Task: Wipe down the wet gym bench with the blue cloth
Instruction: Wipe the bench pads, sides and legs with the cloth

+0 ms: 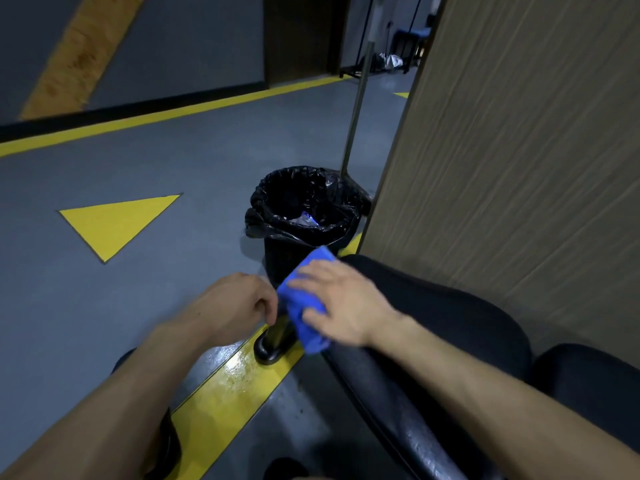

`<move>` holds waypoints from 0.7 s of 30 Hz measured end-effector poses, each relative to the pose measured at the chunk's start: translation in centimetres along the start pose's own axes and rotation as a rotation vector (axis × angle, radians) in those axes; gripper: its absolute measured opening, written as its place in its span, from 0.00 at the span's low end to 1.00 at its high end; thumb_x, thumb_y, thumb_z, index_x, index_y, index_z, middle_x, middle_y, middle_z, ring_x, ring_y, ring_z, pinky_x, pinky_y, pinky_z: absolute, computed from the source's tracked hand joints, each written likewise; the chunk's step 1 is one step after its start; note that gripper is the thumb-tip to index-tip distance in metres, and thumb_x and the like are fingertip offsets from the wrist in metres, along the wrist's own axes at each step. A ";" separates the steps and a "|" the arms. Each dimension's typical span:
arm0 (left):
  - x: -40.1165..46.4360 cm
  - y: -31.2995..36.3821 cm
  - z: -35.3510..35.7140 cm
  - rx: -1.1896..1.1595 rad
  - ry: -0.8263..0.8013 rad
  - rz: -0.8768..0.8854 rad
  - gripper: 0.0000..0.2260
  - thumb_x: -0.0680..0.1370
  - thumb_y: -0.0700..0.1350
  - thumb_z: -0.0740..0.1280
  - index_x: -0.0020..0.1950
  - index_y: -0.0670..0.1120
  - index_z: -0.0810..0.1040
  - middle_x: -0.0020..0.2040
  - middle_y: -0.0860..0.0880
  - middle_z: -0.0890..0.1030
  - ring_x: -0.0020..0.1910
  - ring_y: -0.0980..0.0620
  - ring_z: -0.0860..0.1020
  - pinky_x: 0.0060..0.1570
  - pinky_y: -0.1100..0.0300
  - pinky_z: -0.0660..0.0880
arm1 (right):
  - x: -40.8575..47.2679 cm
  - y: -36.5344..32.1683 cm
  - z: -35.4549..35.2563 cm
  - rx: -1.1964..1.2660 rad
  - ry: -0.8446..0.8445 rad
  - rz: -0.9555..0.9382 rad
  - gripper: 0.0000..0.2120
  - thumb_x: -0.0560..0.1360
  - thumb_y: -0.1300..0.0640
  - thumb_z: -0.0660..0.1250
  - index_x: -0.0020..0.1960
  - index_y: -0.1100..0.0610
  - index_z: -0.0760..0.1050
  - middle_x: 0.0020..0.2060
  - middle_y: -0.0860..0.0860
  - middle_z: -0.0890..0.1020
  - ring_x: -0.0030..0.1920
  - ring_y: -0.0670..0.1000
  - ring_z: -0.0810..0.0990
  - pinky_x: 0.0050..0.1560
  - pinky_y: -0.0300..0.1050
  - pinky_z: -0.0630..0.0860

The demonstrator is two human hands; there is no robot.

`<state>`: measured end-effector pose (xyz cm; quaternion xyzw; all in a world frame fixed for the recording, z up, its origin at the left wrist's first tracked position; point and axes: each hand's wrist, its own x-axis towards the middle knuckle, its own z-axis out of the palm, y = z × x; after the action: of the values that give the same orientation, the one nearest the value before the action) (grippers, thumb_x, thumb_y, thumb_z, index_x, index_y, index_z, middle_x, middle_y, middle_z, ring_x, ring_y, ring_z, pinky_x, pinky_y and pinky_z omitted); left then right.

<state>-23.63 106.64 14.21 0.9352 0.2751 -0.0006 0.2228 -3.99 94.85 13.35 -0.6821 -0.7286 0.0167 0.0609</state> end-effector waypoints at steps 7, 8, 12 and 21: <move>-1.3 -0.6 0.0 -0.038 0.019 -0.010 0.17 0.70 0.45 0.52 0.33 0.63 0.75 0.46 0.59 0.84 0.46 0.56 0.81 0.50 0.55 0.78 | 5.3 4.7 -2.1 0.009 -0.216 0.573 0.24 0.79 0.41 0.51 0.62 0.55 0.74 0.64 0.58 0.77 0.63 0.60 0.74 0.60 0.55 0.70; -1.3 -0.7 0.0 -0.038 0.026 -0.011 0.17 0.70 0.45 0.52 0.33 0.63 0.75 0.46 0.59 0.84 0.46 0.56 0.80 0.49 0.55 0.78 | 5.5 3.5 -1.9 -0.055 -0.202 0.527 0.23 0.79 0.42 0.52 0.61 0.55 0.75 0.63 0.57 0.78 0.63 0.60 0.74 0.60 0.55 0.69; -1.0 -0.6 -0.1 -0.055 0.037 -0.015 0.17 0.72 0.46 0.52 0.34 0.64 0.75 0.45 0.59 0.83 0.43 0.56 0.80 0.47 0.54 0.78 | 5.0 1.6 -1.2 -0.065 -0.120 0.311 0.20 0.79 0.43 0.54 0.57 0.53 0.78 0.58 0.54 0.80 0.61 0.57 0.75 0.62 0.53 0.68; -0.8 -0.3 -0.2 -0.119 0.043 -0.011 0.16 0.73 0.50 0.52 0.39 0.68 0.77 0.43 0.56 0.85 0.41 0.57 0.81 0.45 0.54 0.79 | -1.4 9.9 -2.5 0.331 0.005 0.669 0.13 0.77 0.42 0.56 0.52 0.44 0.77 0.52 0.53 0.83 0.56 0.59 0.78 0.57 0.53 0.75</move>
<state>-24.48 106.60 14.36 0.9186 0.2846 0.0346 0.2719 6.21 94.03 14.62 -0.8633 -0.4527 0.1516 0.1636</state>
